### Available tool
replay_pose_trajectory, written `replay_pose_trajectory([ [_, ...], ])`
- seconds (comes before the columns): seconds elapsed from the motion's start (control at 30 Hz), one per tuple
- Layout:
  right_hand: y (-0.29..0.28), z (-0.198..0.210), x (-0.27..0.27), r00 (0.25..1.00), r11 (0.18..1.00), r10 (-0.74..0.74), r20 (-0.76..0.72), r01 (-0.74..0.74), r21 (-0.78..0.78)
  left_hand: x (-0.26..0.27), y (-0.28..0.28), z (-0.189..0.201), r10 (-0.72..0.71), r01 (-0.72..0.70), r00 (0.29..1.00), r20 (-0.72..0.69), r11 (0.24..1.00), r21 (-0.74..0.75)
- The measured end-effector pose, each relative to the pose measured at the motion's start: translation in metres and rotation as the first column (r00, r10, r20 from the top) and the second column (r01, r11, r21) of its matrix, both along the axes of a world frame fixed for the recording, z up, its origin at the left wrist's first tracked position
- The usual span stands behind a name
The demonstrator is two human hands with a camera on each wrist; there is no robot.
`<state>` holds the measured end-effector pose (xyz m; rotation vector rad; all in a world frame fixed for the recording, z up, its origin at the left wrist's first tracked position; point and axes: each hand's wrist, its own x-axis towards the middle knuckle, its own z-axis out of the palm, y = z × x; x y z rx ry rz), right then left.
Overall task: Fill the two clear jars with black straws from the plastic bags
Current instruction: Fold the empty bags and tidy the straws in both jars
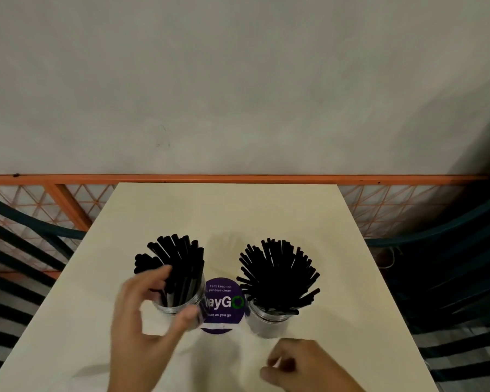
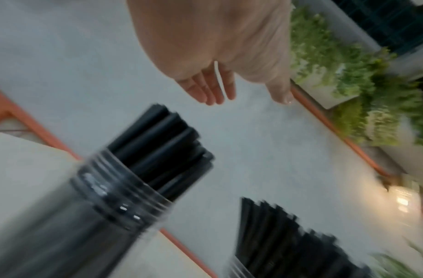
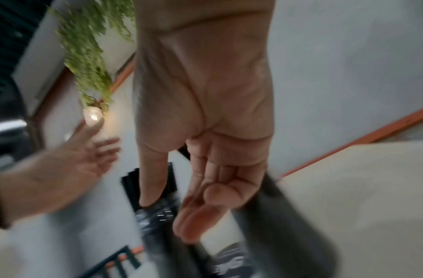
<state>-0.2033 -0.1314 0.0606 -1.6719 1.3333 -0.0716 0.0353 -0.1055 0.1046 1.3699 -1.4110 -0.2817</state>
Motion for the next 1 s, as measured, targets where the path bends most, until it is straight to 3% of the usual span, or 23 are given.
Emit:
replay_pose_trajectory([
  [0.07, 0.008, 0.013, 0.034, 0.991, 0.997, 0.066, 0.114, -0.061, -0.05, 0.02, -0.002, -0.005, 0.1, -0.092, 0.988, -0.116, 0.993, 0.07],
  [0.13, 0.009, 0.017, 0.065, 0.978, 0.991, 0.063, 0.2, -0.037, -0.129, 0.037, -0.006, -0.017, 0.127, -0.088, 0.969, -0.212, 0.979, 0.185],
  [0.23, 0.003, 0.011, 0.102, 0.944, 0.967, -0.055, 0.326, 0.131, -0.217, 0.055, -0.018, -0.035, 0.026, 0.067, 0.958, -0.287, 0.948, 0.312],
  [0.37, -0.021, 0.007, 0.133, 0.91, 0.951, -0.145, 0.388, 0.237, -0.2, 0.064, -0.038, -0.04, -0.142, 0.295, 0.925, -0.353, 0.854, 0.429],
  [0.57, -0.06, -0.004, 0.166, 0.92, 0.925, -0.015, 0.391, 0.161, -0.344, 0.07, -0.058, -0.037, -0.274, 0.439, 0.874, -0.401, 0.798, 0.412],
  [0.8, -0.064, -0.003, 0.17, 0.845, 0.919, -0.001, 0.535, 0.211, -0.332, 0.057, -0.046, -0.038, -0.185, 0.291, 0.906, -0.381, 0.926, 0.241],
  [1.0, -0.059, -0.023, 0.15, 0.841, 0.948, -0.03, 0.541, 0.195, -0.251, 0.083, -0.039, -0.051, -0.257, 0.356, 0.921, -0.292, 0.858, 0.37],
])
